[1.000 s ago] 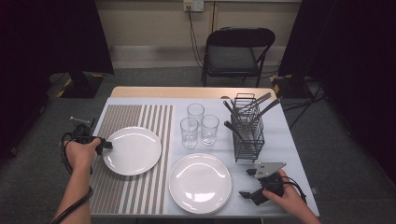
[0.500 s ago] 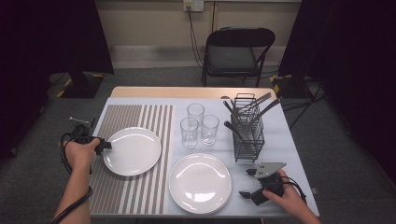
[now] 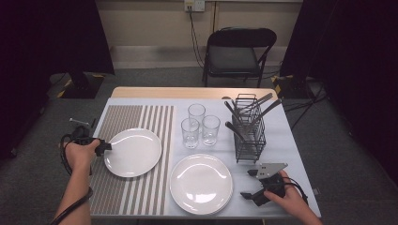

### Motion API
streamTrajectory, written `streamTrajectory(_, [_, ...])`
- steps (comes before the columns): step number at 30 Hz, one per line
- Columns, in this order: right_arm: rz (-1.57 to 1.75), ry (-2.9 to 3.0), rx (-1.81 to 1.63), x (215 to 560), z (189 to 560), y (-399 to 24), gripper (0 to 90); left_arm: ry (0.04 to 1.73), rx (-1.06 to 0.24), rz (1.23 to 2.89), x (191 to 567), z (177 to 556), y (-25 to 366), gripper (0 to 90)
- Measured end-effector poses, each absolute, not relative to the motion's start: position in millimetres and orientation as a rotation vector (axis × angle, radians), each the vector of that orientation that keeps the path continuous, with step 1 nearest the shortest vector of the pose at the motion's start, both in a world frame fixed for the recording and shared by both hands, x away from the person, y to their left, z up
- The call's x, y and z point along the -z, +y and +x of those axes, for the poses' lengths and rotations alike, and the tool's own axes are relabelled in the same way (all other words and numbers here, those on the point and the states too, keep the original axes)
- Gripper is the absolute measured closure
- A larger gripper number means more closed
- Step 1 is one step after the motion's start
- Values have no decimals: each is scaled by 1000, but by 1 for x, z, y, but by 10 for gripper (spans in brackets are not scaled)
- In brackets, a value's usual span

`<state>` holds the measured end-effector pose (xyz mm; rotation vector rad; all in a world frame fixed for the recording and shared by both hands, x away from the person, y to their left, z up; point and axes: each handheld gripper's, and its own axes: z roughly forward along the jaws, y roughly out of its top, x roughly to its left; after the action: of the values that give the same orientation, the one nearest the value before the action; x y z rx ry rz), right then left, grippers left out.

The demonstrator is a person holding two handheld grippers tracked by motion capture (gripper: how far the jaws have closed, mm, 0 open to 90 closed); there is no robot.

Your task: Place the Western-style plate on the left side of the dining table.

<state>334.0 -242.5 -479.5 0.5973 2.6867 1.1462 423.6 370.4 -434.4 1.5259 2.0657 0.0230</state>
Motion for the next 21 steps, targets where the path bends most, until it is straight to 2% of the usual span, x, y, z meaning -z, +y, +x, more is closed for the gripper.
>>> streamTrajectory(14, [599,2687,-1146,479,334,-242,121,1998,-27,1542,420,421,373,624])
streamTrajectory(16, [599,2687,-1146,479,334,-243,121,1984,-1,1506,420,421,370,623])
streamTrajectory(17, [600,2687,-1146,479,334,-242,121,1969,2,1540,419,420,370,621])
streamTrajectory(21, [600,2687,-1146,479,334,-242,121,1933,14,1532,416,419,367,583])
